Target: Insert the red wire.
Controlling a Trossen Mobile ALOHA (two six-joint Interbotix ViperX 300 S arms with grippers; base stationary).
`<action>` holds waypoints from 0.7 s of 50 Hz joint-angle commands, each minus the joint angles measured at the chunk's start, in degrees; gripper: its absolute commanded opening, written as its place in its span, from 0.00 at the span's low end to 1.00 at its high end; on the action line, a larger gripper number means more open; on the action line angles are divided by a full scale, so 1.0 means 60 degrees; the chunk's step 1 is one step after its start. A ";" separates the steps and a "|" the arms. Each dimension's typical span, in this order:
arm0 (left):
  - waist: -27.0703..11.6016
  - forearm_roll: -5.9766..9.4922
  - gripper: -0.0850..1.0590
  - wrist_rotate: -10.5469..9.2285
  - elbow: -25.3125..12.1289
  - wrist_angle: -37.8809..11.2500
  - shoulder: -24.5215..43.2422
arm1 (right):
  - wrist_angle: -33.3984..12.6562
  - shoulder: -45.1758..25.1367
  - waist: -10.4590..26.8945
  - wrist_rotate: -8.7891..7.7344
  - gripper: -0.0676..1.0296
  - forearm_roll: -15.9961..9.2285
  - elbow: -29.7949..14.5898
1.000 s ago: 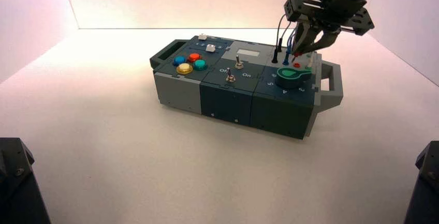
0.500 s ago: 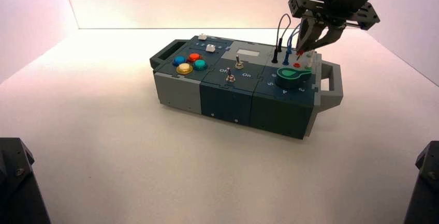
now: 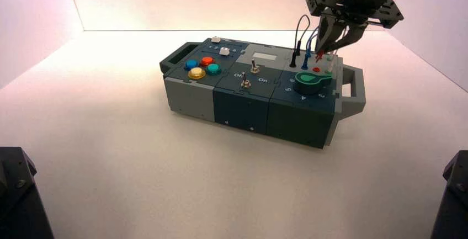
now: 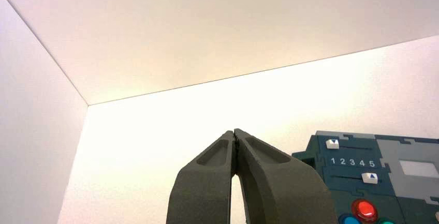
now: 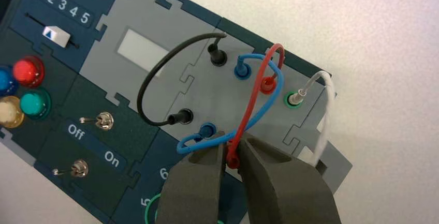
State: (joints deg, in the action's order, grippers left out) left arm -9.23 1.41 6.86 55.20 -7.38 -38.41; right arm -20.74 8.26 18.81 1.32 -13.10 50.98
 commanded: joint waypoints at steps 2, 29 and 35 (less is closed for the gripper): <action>-0.0029 0.0000 0.05 -0.0015 -0.0103 0.0103 -0.0059 | 0.0044 0.0044 -0.0073 0.0015 0.04 0.0015 -0.0146; -0.0044 0.0000 0.05 -0.0015 -0.0117 0.0088 -0.0088 | 0.0059 -0.0190 -0.0073 0.0015 0.04 0.0015 -0.0117; -0.0029 0.0000 0.05 -0.0015 -0.0103 0.0103 -0.0088 | 0.0088 -0.0234 -0.0073 0.0015 0.04 0.0015 -0.0117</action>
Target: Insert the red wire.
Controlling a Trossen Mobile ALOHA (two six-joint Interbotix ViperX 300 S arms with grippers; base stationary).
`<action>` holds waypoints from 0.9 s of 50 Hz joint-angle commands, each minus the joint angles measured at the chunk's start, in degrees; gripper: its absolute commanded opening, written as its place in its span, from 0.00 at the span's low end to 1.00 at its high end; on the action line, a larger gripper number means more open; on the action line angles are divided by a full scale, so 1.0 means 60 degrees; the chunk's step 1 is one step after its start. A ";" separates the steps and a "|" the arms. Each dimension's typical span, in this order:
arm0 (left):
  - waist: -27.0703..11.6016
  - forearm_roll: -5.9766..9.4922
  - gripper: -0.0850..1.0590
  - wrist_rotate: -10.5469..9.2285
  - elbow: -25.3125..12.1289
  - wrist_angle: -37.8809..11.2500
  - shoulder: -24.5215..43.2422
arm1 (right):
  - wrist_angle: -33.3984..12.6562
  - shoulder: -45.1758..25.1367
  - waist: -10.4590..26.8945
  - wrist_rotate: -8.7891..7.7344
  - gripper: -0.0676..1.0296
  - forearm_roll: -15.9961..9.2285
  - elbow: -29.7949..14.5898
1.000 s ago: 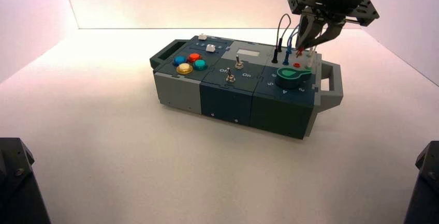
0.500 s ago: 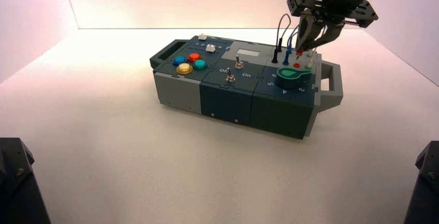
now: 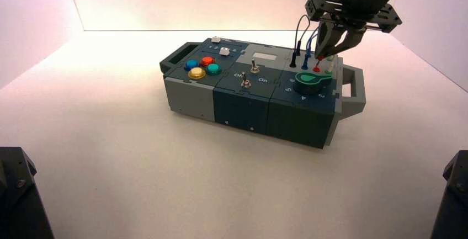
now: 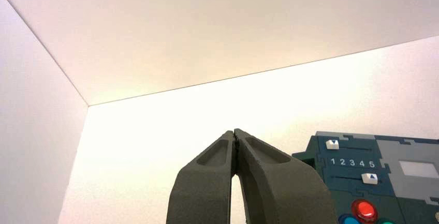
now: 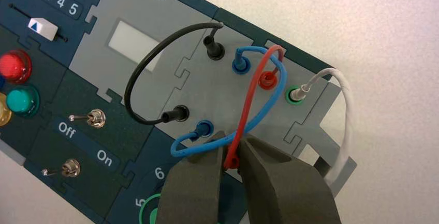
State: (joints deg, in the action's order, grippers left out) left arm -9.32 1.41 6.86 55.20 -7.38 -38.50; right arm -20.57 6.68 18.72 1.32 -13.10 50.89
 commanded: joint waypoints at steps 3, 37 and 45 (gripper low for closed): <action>-0.0029 0.0000 0.05 -0.0015 -0.0117 0.0103 -0.0073 | 0.0073 0.0000 -0.0059 0.0015 0.04 0.0015 -0.0103; -0.0015 0.0000 0.05 -0.0015 -0.0103 0.0088 -0.0073 | 0.0103 -0.0190 -0.0059 0.0015 0.04 0.0044 -0.0103; -0.0015 0.0015 0.05 -0.0015 -0.0103 0.0103 -0.0059 | 0.0103 -0.0396 -0.0059 0.0015 0.04 0.0044 -0.0132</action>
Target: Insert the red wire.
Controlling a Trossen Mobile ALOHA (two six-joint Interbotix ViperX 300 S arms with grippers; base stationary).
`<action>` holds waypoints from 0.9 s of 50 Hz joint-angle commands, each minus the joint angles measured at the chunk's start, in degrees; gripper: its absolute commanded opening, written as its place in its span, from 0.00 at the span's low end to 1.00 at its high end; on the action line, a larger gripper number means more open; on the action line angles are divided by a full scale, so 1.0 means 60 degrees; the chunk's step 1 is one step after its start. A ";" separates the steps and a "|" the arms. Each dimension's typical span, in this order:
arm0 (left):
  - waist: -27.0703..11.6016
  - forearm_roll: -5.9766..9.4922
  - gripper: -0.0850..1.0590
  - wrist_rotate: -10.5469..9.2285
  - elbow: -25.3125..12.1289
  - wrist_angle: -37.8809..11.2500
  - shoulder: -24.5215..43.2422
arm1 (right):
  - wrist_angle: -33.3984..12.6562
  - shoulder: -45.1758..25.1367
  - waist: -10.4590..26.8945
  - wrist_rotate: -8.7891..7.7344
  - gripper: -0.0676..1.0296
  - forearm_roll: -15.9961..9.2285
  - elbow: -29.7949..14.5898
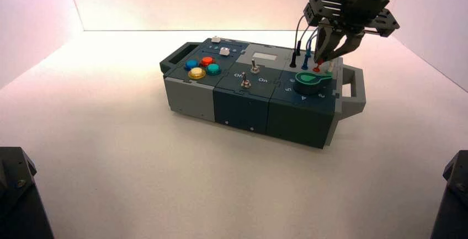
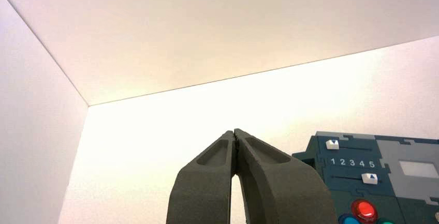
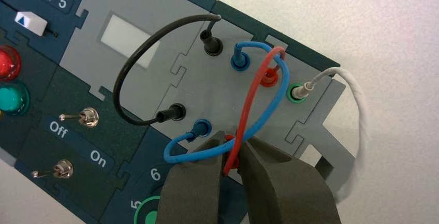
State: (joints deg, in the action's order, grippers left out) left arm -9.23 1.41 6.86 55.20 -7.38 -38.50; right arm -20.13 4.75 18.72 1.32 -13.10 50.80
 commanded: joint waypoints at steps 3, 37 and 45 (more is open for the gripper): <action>-0.0044 0.0000 0.05 -0.0015 -0.0117 0.0103 -0.0073 | 0.0029 -0.0146 -0.0059 0.0015 0.04 0.0044 -0.0117; -0.0044 -0.0015 0.05 0.0015 -0.0103 0.0088 -0.0073 | -0.0190 -0.0674 0.0483 0.0029 0.04 0.0029 -0.0337; -0.0044 -0.0029 0.05 0.0029 -0.0117 0.0088 -0.0073 | -0.0249 -0.0703 0.0762 0.0117 0.04 0.0015 -0.0308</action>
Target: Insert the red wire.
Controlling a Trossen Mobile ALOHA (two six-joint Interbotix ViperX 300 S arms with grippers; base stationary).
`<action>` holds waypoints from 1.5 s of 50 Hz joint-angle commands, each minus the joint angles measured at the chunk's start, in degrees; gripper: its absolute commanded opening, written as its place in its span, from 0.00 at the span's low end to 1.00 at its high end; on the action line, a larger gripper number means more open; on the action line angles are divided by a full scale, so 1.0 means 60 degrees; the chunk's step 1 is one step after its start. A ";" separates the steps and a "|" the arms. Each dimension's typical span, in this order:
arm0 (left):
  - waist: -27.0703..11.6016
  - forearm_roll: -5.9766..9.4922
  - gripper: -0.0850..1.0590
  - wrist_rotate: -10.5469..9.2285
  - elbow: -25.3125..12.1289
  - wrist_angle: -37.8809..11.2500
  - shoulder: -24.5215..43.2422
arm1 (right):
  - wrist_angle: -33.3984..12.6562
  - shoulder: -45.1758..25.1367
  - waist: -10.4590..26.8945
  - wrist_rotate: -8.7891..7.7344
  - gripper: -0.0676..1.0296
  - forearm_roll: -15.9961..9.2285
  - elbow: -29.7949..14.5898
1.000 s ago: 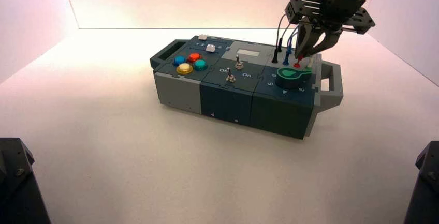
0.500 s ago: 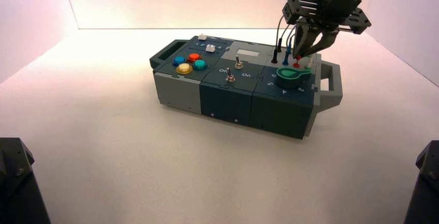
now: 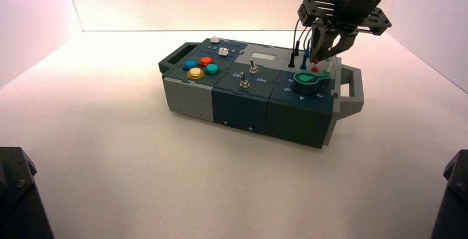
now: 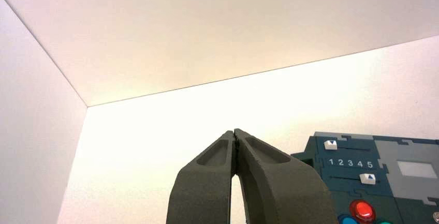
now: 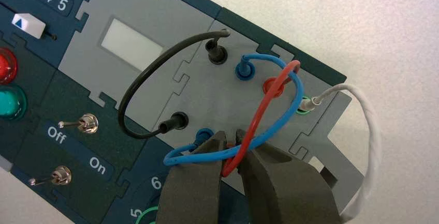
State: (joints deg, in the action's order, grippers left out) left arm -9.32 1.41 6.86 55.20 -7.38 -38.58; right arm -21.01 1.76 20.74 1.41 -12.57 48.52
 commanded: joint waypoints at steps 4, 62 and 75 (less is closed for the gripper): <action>-0.0015 -0.0029 0.05 0.0029 -0.0117 0.0088 -0.0059 | -0.0146 -0.0176 0.0454 0.0103 0.04 -0.0088 0.0103; -0.0029 -0.0029 0.05 0.0044 -0.0103 0.0088 -0.0220 | -0.0835 -0.0190 0.1758 0.0381 0.04 -0.0454 0.0483; -0.0029 -0.0029 0.05 0.0044 -0.0088 0.0088 -0.0220 | -0.0806 -0.0996 0.2036 0.0352 0.04 -0.0410 0.0029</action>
State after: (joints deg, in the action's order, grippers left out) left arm -9.23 1.41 7.03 55.28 -7.38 -39.64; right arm -25.05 0.26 28.56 2.99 -14.41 48.60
